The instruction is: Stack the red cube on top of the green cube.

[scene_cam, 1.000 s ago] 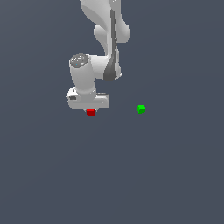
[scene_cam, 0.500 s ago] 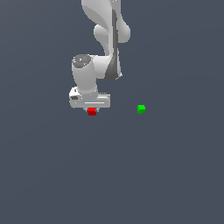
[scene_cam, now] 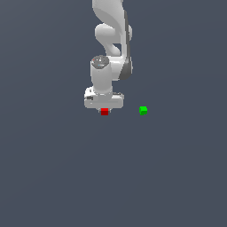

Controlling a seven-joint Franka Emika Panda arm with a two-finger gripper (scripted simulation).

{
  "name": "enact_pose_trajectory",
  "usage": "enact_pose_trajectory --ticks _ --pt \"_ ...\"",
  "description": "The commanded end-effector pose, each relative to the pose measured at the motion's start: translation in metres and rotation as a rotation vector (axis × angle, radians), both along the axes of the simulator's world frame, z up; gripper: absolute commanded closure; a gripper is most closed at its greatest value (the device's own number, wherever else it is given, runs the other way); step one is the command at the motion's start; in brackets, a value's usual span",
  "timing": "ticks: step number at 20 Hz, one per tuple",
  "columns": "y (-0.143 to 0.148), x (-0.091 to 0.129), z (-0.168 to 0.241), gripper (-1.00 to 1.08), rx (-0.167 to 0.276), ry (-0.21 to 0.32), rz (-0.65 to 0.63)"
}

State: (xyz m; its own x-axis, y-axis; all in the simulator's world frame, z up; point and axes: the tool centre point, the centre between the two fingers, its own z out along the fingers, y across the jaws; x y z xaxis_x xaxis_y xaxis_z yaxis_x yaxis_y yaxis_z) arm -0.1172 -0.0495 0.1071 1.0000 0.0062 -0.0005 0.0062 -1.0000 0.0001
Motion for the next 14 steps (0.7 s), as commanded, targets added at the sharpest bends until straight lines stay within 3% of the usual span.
enact_pose_trajectory --ticks 1,14 --pt "0.023 -0.008 -0.004 1.08 0.000 -0.001 0.001" --pt "0.159 -0.050 -0.030 1.08 0.001 -0.001 0.001"
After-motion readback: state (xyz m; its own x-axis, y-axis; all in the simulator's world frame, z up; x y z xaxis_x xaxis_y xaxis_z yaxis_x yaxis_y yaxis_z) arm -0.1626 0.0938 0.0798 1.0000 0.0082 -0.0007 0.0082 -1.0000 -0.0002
